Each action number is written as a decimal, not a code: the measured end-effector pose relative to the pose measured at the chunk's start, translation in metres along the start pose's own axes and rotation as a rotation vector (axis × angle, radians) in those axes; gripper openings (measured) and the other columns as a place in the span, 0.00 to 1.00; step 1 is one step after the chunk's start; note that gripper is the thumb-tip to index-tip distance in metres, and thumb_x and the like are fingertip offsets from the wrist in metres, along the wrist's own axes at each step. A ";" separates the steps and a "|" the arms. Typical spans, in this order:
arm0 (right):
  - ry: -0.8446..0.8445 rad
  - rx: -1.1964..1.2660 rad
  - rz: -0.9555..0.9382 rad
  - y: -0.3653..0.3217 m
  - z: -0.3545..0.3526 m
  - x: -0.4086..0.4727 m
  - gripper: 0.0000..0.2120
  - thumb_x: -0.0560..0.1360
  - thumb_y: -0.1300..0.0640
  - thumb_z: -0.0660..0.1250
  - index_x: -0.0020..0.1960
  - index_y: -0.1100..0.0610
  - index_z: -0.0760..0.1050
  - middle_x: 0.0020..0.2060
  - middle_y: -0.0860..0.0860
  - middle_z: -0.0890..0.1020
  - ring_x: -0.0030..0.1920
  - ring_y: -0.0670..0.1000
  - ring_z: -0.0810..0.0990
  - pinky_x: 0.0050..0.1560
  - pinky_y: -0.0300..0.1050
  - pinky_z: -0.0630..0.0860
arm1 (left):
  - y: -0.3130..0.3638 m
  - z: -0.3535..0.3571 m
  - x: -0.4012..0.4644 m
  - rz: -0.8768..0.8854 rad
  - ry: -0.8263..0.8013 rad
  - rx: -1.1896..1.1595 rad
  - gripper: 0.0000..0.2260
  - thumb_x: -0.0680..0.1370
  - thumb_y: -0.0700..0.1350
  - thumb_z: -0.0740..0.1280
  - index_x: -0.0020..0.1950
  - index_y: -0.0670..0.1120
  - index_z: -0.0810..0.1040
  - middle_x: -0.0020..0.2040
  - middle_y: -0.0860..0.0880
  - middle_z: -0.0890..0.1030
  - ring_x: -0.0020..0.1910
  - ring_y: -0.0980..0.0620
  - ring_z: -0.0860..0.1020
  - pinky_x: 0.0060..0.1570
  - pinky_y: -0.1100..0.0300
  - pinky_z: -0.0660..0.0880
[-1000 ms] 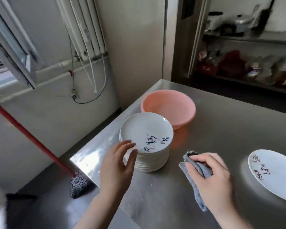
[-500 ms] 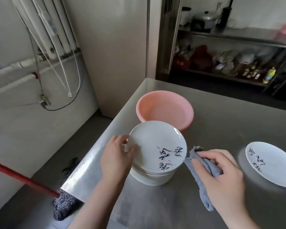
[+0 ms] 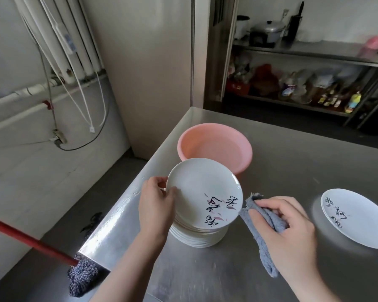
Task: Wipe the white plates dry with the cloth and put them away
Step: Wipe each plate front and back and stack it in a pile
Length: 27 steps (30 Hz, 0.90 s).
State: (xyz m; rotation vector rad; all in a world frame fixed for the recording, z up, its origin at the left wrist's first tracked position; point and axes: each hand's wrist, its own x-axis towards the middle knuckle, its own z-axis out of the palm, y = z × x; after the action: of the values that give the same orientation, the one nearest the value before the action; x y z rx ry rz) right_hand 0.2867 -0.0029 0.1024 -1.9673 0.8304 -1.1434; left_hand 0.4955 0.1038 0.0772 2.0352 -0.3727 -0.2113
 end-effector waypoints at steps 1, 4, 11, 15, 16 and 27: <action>-0.001 -0.003 -0.003 0.000 0.000 0.001 0.18 0.65 0.68 0.76 0.40 0.45 0.79 0.44 0.42 0.79 0.45 0.39 0.78 0.44 0.23 0.68 | 0.001 0.000 0.000 0.003 0.004 -0.015 0.10 0.75 0.44 0.68 0.56 0.49 0.76 0.50 0.53 0.79 0.44 0.54 0.78 0.45 0.52 0.77; -0.001 -0.005 -0.012 -0.002 0.003 0.005 0.18 0.65 0.68 0.76 0.40 0.46 0.79 0.43 0.42 0.79 0.44 0.40 0.78 0.44 0.24 0.68 | 0.003 -0.003 -0.001 -0.002 0.019 -0.059 0.08 0.76 0.44 0.68 0.54 0.51 0.77 0.47 0.58 0.80 0.43 0.58 0.79 0.41 0.58 0.76; 0.028 -0.037 0.046 -0.003 -0.009 0.003 0.14 0.66 0.67 0.76 0.40 0.49 0.80 0.42 0.44 0.78 0.43 0.41 0.78 0.43 0.24 0.68 | 0.008 -0.014 0.006 -0.113 -0.015 -0.266 0.09 0.72 0.38 0.72 0.48 0.50 0.81 0.39 0.49 0.85 0.38 0.47 0.83 0.42 0.45 0.81; 0.158 -0.102 0.121 0.000 -0.038 -0.004 0.12 0.66 0.65 0.75 0.40 0.48 0.80 0.43 0.43 0.79 0.44 0.41 0.78 0.44 0.24 0.68 | 0.027 -0.006 -0.004 -0.039 -0.126 -0.358 0.09 0.68 0.44 0.73 0.44 0.56 0.81 0.39 0.51 0.85 0.39 0.47 0.83 0.40 0.47 0.80; 0.207 -0.120 0.138 0.001 -0.048 -0.007 0.12 0.67 0.64 0.75 0.40 0.48 0.80 0.43 0.43 0.79 0.44 0.41 0.78 0.45 0.24 0.68 | 0.034 0.000 -0.009 -0.032 -0.182 -0.379 0.09 0.67 0.45 0.73 0.44 0.56 0.82 0.39 0.50 0.86 0.40 0.47 0.84 0.40 0.48 0.80; 0.528 -0.283 0.296 0.062 -0.201 -0.064 0.08 0.69 0.63 0.74 0.43 0.51 0.81 0.44 0.43 0.79 0.44 0.47 0.81 0.46 0.30 0.73 | 0.045 0.134 -0.150 -0.144 -0.554 -0.468 0.09 0.71 0.35 0.73 0.46 0.49 0.82 0.35 0.50 0.83 0.33 0.54 0.79 0.32 0.55 0.77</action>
State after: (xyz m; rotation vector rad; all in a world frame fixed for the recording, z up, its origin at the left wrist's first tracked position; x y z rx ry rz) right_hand 0.0694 -0.0364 0.0959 -1.6860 1.5758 -1.4441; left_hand 0.3065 0.0256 0.0526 1.5149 -0.4641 -0.8776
